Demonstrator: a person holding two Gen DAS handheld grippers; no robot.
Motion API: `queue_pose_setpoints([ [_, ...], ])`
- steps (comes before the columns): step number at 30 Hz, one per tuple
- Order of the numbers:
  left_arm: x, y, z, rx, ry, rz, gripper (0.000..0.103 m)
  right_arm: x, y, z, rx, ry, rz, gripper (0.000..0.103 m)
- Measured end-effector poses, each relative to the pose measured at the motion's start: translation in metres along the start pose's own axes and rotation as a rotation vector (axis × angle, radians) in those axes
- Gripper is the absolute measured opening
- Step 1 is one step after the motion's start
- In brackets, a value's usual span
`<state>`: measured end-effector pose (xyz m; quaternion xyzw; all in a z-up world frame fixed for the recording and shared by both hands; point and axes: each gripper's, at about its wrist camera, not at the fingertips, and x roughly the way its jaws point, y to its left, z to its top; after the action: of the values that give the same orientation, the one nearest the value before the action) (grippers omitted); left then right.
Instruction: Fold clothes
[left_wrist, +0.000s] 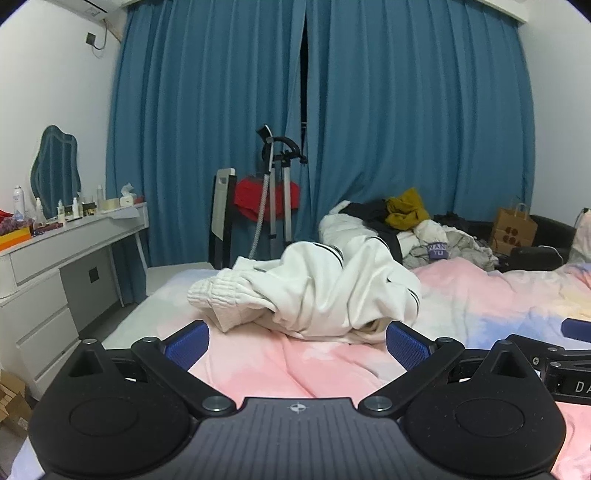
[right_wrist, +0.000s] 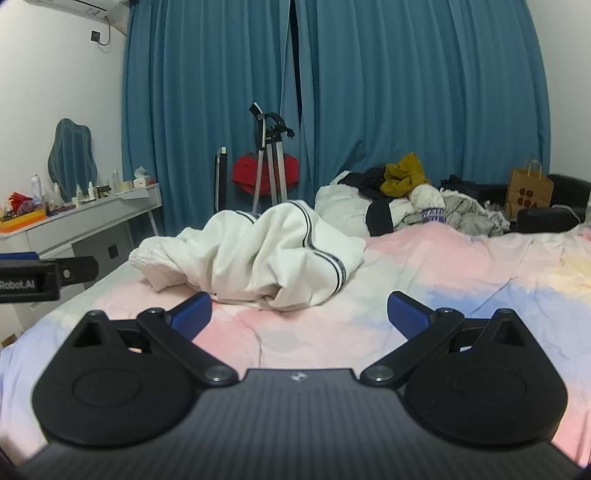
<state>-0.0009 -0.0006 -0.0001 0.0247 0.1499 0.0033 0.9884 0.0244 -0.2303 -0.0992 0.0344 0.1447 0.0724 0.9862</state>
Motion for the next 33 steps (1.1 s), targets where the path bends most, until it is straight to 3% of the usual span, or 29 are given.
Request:
queue_pose_setpoints([
  [7, -0.011, -0.008, -0.004, -0.002, 0.007, -0.025, 0.103, -0.007, 0.007, -0.005, -0.01, -0.025, -0.005, 0.103],
  [9, -0.002, -0.006, -0.001, -0.004, 0.048, -0.045, 0.103, 0.0, 0.002, -0.006, 0.011, 0.001, 0.0, 0.103],
  [33, 0.011, -0.004, -0.012, -0.028, 0.069, -0.092, 0.103, 0.003, -0.005, -0.008, 0.038, 0.009, 0.006, 0.103],
])
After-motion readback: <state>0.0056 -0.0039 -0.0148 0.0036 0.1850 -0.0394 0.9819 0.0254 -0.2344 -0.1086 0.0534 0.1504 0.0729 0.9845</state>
